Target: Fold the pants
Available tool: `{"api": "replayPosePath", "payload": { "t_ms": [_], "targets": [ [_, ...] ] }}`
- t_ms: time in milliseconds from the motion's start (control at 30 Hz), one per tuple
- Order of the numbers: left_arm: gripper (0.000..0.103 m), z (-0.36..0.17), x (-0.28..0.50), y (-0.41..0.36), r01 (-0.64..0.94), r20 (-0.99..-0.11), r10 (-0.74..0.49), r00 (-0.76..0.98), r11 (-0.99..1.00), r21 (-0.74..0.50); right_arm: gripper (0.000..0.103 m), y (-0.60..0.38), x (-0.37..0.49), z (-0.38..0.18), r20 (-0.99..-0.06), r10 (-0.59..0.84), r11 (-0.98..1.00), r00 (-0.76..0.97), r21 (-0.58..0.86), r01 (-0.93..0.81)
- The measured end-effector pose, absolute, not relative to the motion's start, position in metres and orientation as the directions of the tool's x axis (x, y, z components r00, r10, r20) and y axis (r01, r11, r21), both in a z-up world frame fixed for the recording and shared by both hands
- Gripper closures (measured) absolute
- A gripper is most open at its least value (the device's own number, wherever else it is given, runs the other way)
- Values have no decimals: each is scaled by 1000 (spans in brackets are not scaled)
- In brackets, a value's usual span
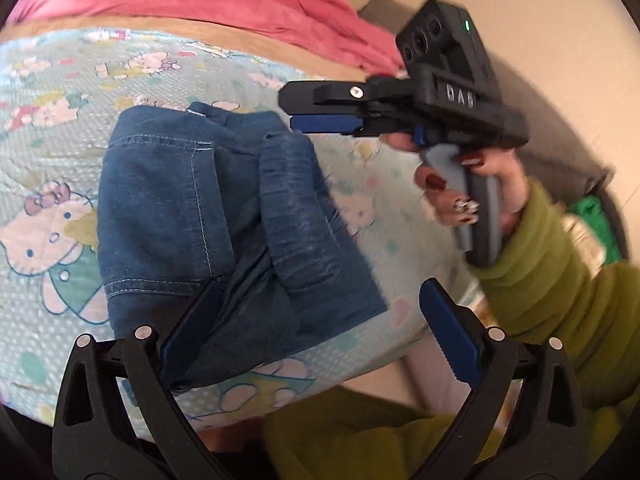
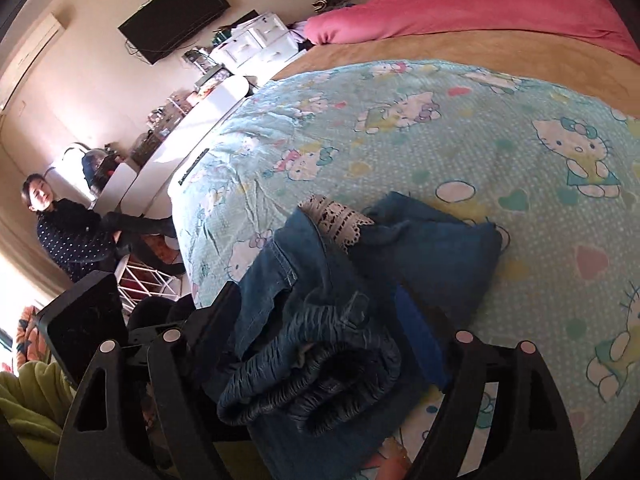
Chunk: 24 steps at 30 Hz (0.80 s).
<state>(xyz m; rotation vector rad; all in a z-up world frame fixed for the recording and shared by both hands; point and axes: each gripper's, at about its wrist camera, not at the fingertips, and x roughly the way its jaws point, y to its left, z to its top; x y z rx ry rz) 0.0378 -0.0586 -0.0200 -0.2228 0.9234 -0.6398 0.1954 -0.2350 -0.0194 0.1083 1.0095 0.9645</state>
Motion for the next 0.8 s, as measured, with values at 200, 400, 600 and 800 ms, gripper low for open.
{"api": "replayPosePath", "payload": {
  "t_ms": [200,400,600,800],
  "targets": [
    [10,-16,37,-72,409,-691,-581,430,808,-425,26,-221,186,-42,-839,459,762,294,202,-615],
    [10,-8,24,-66,417,-678,-559,477,823,-384,24,-235,157,-11,-754,531,737,386,188,-649],
    [10,14,32,-21,286,-680,-412,607,911,-297,18,-250,99,16,-682,553,698,479,65,-713],
    [11,18,71,12,156,-718,-337,609,939,-308,18,-231,23,17,-670,610,539,422,-39,-841]
  ]
}}
